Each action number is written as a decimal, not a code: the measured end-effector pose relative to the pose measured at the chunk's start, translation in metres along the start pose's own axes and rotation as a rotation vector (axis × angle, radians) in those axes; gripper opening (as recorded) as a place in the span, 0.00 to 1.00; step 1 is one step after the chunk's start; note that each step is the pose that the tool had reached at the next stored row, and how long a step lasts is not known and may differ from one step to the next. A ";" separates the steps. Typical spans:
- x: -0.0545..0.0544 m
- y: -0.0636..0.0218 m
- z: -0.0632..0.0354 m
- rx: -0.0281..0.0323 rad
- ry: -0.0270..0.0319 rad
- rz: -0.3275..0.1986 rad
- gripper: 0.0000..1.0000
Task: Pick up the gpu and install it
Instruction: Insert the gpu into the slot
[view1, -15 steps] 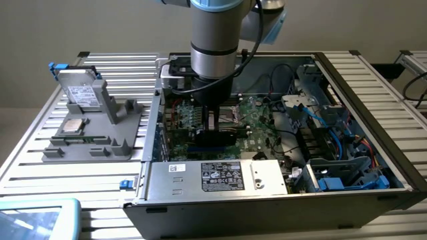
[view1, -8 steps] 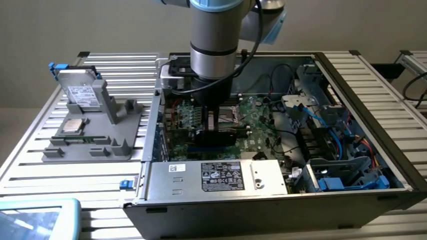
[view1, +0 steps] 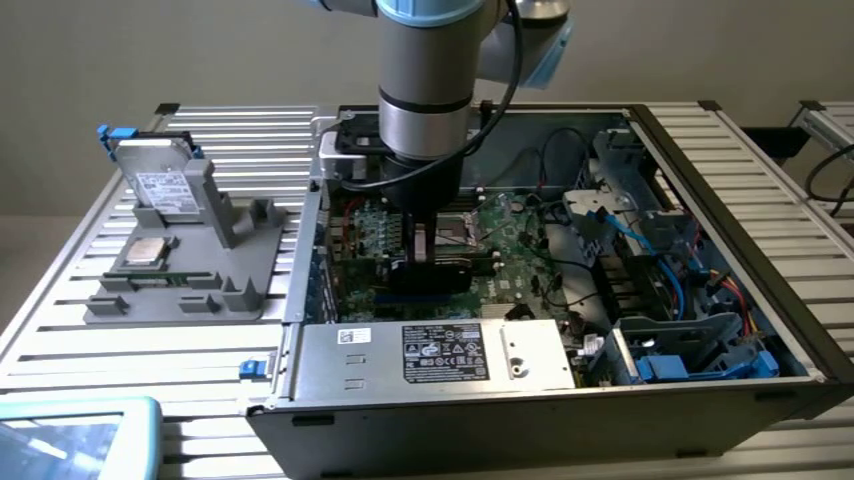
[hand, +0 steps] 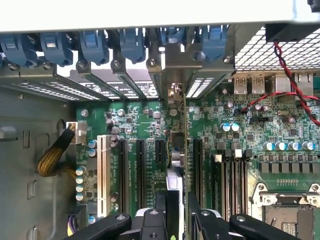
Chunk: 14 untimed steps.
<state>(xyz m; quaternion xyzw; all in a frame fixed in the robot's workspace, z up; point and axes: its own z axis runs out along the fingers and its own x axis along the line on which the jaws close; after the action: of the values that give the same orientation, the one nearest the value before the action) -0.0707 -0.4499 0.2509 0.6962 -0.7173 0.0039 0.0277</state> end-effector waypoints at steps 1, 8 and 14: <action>0.000 0.0000 0.0003 0.0000 0.0006 0.000 0.27; -0.001 0.0003 0.0014 0.0001 0.0019 0.000 0.27; -0.002 0.0010 0.0031 -0.0002 0.0049 0.000 0.27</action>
<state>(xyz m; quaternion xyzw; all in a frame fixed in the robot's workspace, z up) -0.0718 -0.4483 0.2477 0.6962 -0.7172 0.0055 0.0295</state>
